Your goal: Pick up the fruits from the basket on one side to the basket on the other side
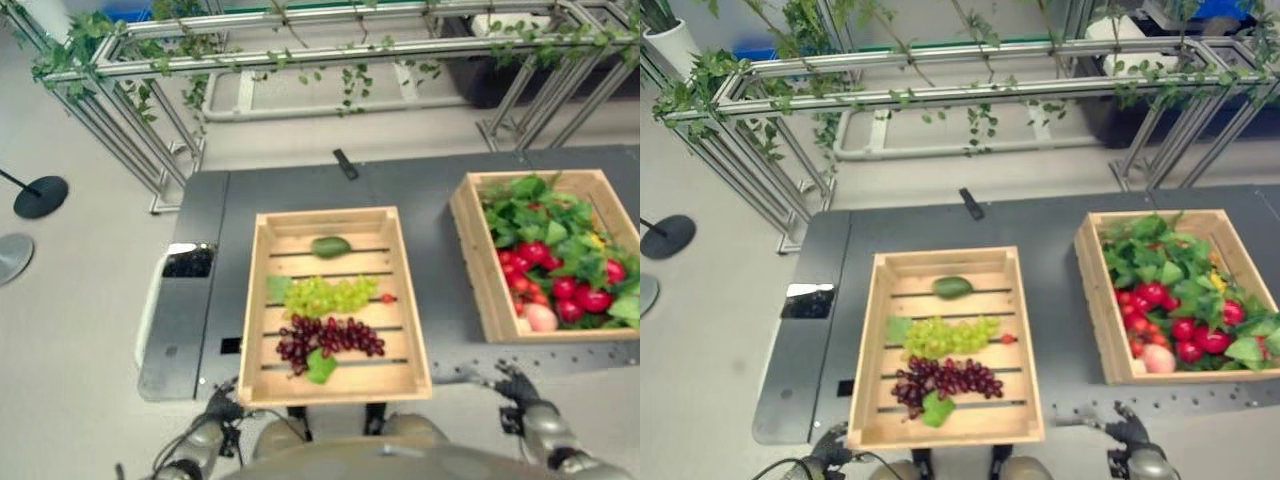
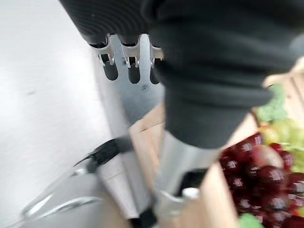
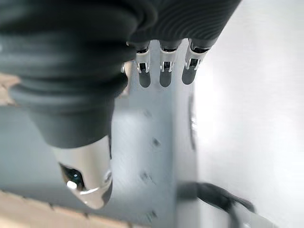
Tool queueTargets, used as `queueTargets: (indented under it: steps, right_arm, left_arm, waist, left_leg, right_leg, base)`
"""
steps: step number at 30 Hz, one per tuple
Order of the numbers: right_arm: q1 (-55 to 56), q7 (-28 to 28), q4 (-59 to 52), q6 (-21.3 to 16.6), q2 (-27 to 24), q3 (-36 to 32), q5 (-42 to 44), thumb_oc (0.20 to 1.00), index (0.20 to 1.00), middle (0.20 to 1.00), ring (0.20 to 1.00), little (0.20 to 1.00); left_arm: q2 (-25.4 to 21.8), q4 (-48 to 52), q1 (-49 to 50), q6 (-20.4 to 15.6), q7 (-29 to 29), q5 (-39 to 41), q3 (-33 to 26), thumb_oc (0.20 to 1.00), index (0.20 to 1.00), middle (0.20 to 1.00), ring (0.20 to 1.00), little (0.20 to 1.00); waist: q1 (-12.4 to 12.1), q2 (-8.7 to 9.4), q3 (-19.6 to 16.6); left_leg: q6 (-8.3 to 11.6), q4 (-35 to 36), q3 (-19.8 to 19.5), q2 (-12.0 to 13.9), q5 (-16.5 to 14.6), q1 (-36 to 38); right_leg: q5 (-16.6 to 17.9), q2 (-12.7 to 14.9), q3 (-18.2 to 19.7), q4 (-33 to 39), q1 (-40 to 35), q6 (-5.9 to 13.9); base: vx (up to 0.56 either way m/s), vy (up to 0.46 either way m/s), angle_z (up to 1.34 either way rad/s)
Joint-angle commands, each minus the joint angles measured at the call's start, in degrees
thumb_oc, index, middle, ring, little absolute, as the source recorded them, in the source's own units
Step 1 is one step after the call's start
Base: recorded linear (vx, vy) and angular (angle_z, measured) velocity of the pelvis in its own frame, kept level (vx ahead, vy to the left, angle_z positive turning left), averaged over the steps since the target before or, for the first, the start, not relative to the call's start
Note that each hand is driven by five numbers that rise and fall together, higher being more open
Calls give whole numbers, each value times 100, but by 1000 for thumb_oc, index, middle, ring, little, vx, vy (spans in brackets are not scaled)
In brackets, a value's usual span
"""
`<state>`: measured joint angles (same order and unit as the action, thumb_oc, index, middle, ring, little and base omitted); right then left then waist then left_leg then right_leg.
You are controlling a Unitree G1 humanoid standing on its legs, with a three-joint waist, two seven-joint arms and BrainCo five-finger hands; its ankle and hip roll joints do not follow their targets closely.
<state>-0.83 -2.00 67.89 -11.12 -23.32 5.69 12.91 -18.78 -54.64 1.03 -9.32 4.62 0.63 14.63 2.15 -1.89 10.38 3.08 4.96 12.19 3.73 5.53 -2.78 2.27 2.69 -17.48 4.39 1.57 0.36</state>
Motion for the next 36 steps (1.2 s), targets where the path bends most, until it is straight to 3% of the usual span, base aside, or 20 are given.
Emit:
queueTargets:
  steps: [1,3,11,15,16,17,18,19,20,25,27,28,31,32,33,35,36]
  right_arm:
    - [-344,-69,-186,-161,-127,191,-69,1000,1000,1000,1000,1000]
    - [-443,-35,-279,-144,-117,269,-110,1000,1000,1000,1000,1000]
    - [-435,71,-226,-81,-1,419,-166,1000,1000,1000,1000,1000]
    - [-396,60,-220,-87,54,375,-111,1000,1000,1000,1000,1000]
    - [-417,35,-173,-90,81,379,-70,1000,1000,1000,1000,1000]
    - [-420,36,-173,-90,81,377,-69,1000,1000,1000,1000,1000]
    - [-485,27,-106,-76,83,375,-45,1000,1000,1000,1000,1000]
    - [-485,27,-106,-76,83,375,-45,1000,1000,1000,1000,1000]
    - [-535,34,-44,-82,51,374,-35,1000,1000,1000,1000,1000]
    - [-627,49,64,-77,40,421,-171,1000,1000,1000,1000,1000]
    - [-715,35,56,-80,41,432,-166,1000,1000,1000,1000,1000]
    - [-764,49,53,-81,66,459,-168,1000,1000,1000,1000,1000]
    - [-786,85,85,-52,109,501,-232,1000,1000,1000,1000,1000]
    - [-735,123,82,-46,127,482,-229,1000,1000,1000,1000,1000]
    - [-736,123,82,-46,126,481,-229,1000,1000,1000,1000,1000]
    - [-718,123,90,-23,136,469,-231,1000,1000,1000,1000,1000]
    - [-734,135,38,-19,153,494,-189,1000,1000,1000,1000,1000]
  left_arm:
    - [-581,1191,-552,-399,276,-137,-421,1000,1000,1000,1000,1000]
    - [-886,1866,-721,-436,401,-250,-578,1000,1000,1000,1000,1000]
    - [-813,2103,-906,-384,497,-90,-660,1000,1000,1000,1000,1000]
    - [-576,1166,-780,-278,422,-242,-538,1000,1000,1000,1000,1000]
    - [-426,388,-719,-159,370,-265,-448,1000,1000,1000,1000,1000]
    - [-425,382,-726,-163,371,-265,-447,1000,1000,1000,1000,1000]
    - [-246,-484,-692,-107,289,-272,-355,1000,1000,1000,1000,1000]
    - [-246,-485,-693,-108,289,-272,-355,1000,1000,1000,1000,1000]
    - [-22,-1396,-550,-28,145,-363,-282,1000,1000,1000,1000,1000]
    - [201,-1948,-263,21,-37,-593,-211,1000,1000,1000,1000,1000]
    - [186,-2027,-140,54,-112,-559,-297,1000,1000,1000,1000,1000]
    - [144,-2074,-104,60,-131,-511,-366,1000,1000,1000,1000,1000]
    - [57,-2133,-20,115,-138,-389,-545,1000,1000,1000,1000,1000]
    - [11,-2152,16,136,-152,-304,-630,1000,1000,1000,1000,1000]
    - [11,-2152,16,136,-152,-304,-630,1000,1000,1000,1000,1000]
    - [-31,-2125,11,126,-138,-257,-665,1000,1000,1000,1000,1000]
    - [-54,-2112,-29,111,-108,-185,-678,1000,1000,1000,1000,1000]
  waist:
    - [12,176,42]
    - [20,174,110]
    - [60,196,47]
    - [100,240,-35]
    - [98,260,-24]
    - [98,262,-36]
    - [87,291,-44]
    - [86,290,-45]
    - [78,314,-45]
    - [87,305,-73]
    - [71,286,-9]
    - [-2,259,29]
    - [-272,177,-58]
    - [-382,215,-161]
    - [-390,206,-173]
    - [-512,358,-194]
    - [-598,457,-192]
  left_leg:
    - [-11,-69,114,-261,-473,237]
    - [-35,-42,110,-274,-495,214]
    - [-57,-26,130,-271,-546,283]
    - [-83,-52,113,-283,-616,375]
    - [-106,-124,80,-299,-670,405]
    - [-107,-128,80,-300,-661,382]
    - [-128,-257,40,-337,-736,317]
    - [-128,-259,41,-336,-737,316]
    - [-174,-374,55,-392,-826,287]
    - [-226,-232,245,-418,-767,220]
    - [-256,-265,285,-337,-691,52]
    - [-284,-314,295,-258,-646,-57]
    - [-342,-365,342,-140,-473,-314]
    - [-394,-332,298,-194,-411,-392]
    - [-391,-337,302,-180,-408,-410]
    - [-394,-467,272,-235,-381,-533]
    - [-336,-640,225,-162,-285,-776]
  right_leg:
    - [-259,183,24,-291,69,600]
    - [-256,184,55,-335,149,618]
    - [-269,165,112,-341,130,626]
    - [-312,138,155,-360,46,628]
    - [-319,131,198,-402,16,625]
    - [-309,133,198,-397,34,623]
    - [-276,142,244,-368,65,638]
    - [-276,141,244,-368,65,638]
    - [-200,160,315,-351,90,674]
    - [66,216,476,-358,352,839]
    - [148,273,732,-639,602,955]
    - [-76,262,735,-950,635,947]
    - [-618,461,257,-1682,227,824]
    - [-721,464,516,-2209,-81,838]
    - [-704,450,520,-2193,-68,833]
    - [-591,507,674,-2022,-478,919]
    - [-790,423,811,-1532,-712,874]
  base:
    - [-8,6,5]
    - [-18,8,8]
    - [33,3,-10]
    - [32,4,-4]
    - [0,0,0]
    - [-40,59,-2]
    - [-44,45,-1]
    - [-86,131,-9]
    - [-49,86,-14]
    - [-104,109,-20]
    - [-217,35,-44]
    - [-263,1,-28]
    - [-212,-7,-35]
    - [-125,-51,-13]
    - [-120,-97,8]
    - [-183,-210,-4]
    - [-206,-243,-2]
